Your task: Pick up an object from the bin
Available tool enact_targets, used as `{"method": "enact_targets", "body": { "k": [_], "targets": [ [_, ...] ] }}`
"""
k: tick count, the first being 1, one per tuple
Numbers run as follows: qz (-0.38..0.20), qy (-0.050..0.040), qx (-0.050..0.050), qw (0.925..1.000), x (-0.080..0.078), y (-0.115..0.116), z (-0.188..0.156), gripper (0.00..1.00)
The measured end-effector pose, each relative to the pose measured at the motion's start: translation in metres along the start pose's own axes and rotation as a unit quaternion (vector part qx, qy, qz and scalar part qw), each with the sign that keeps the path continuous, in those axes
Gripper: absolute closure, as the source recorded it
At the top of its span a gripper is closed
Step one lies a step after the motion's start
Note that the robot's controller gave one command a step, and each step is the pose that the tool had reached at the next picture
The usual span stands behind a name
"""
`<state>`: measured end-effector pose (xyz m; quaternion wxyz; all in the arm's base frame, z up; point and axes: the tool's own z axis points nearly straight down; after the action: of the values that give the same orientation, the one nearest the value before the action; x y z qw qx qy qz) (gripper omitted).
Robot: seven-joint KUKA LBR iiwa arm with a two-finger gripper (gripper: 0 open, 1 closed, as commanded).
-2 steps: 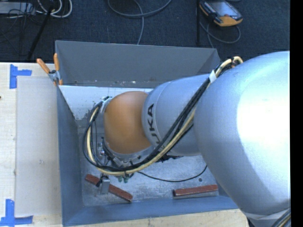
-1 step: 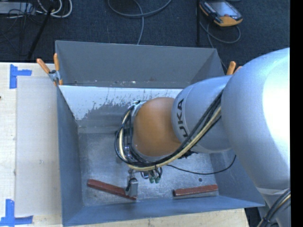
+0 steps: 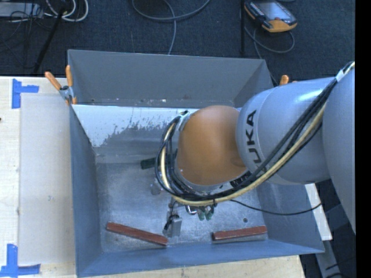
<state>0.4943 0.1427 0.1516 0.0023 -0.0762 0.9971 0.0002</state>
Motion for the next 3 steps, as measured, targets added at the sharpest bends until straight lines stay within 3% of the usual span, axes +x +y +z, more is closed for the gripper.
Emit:
{"method": "enact_targets", "body": {
  "k": [1, 2, 3],
  "targets": [
    [-0.048, 0.0072, 0.000, 0.9988, -0.001, 0.011, 0.086, 0.00],
    [-0.158, 0.0017, 0.000, 0.9874, -0.026, -0.035, 0.081, 0.00],
    [-0.252, 0.0021, -0.001, 0.9678, -0.010, -0.029, 0.081, 0.00]
  ]
}}
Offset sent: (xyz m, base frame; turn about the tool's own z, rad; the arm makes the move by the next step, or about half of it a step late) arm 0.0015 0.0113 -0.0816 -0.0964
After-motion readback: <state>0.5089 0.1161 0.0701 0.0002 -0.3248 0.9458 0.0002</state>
